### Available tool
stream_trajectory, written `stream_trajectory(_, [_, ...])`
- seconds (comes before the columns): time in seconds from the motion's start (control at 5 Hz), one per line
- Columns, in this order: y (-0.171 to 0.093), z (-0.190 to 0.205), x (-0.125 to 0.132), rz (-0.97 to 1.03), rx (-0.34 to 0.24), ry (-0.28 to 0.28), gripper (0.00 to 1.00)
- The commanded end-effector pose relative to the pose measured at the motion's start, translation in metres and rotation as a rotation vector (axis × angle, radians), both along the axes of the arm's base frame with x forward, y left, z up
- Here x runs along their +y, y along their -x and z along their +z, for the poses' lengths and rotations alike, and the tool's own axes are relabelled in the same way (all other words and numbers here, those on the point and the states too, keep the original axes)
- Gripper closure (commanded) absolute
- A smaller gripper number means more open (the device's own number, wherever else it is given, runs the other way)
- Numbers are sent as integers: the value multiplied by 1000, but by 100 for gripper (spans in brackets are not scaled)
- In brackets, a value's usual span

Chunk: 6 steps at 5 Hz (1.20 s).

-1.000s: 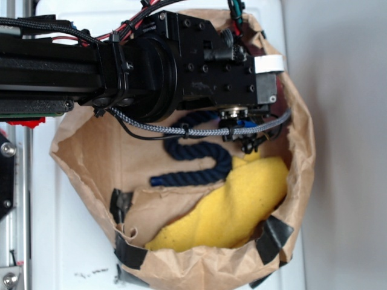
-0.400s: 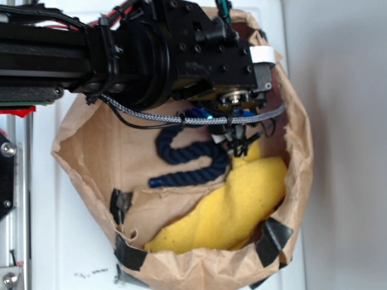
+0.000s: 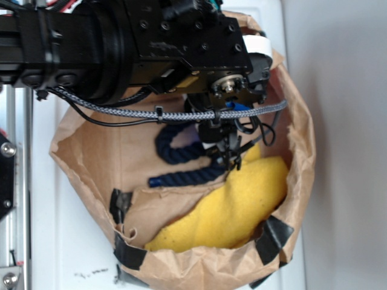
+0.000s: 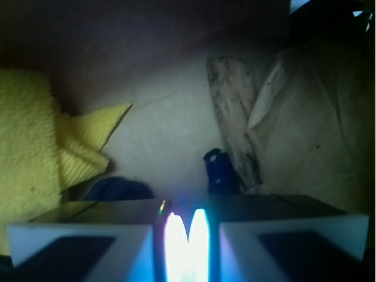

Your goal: Grab the blue rope.

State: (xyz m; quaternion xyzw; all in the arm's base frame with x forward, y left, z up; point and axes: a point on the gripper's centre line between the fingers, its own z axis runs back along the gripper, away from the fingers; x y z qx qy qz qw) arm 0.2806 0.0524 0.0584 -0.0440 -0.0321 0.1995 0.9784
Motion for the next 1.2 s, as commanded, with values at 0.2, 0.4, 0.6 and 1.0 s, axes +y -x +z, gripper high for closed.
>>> stream_trajectory(0.2, [0,-1,4,14,-31,-51,0])
stream_trajectory(0.4, [3,-20,6,104,56,-85,0])
stream_trajectory(0.6, [5,-26,16,208,150,-15,0])
stream_trajectory(1.0, [11,-24,19,314,177,13,0])
